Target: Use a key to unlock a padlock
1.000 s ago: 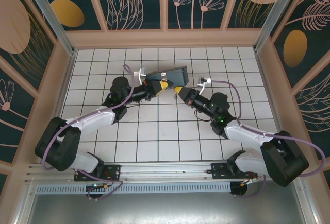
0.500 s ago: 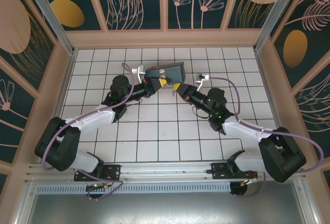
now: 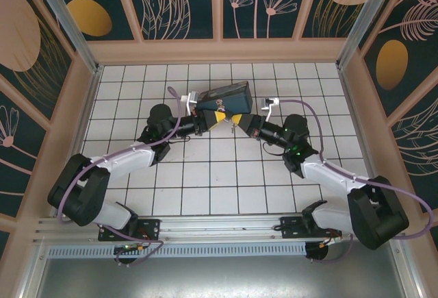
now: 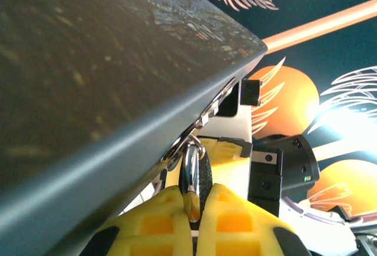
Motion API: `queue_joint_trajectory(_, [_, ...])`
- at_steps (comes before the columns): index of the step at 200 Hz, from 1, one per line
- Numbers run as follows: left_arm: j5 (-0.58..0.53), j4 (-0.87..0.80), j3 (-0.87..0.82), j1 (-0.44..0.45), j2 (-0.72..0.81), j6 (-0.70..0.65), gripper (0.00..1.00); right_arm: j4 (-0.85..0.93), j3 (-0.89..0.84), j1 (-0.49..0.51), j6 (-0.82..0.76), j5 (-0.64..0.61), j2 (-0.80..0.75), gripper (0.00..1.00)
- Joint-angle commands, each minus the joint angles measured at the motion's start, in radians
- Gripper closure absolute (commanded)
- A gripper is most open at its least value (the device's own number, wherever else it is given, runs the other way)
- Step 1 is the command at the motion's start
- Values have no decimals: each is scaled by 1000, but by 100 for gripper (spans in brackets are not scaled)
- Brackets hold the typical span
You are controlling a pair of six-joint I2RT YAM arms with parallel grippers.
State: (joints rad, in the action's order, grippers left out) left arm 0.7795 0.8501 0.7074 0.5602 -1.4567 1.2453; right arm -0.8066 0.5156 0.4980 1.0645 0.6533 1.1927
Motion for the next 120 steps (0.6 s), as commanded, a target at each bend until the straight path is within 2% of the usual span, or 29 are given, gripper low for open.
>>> queue_joint_trajectory(1, [160, -116, 26, 37, 46, -84, 100, -26, 9, -13, -49, 51, -51, 100])
queue_joint_trajectory(39, [151, -70, 6, 63, 28, -47, 100, -136, 32, 43, -10, 25, 19, 100])
queue_joint_trajectory(60, [139, 0, -10, 77, 15, 12, 100, -180, 88, 119, 0, 3, 92, 100])
queue_joint_trajectory(82, [95, -10, -24, 58, 34, 26, 100, -178, 116, 145, 3, -5, 113, 95])
queue_joint_trajectory(120, [40, -42, -69, -27, 94, 34, 100, -45, 16, 99, -6, -97, -16, 80])
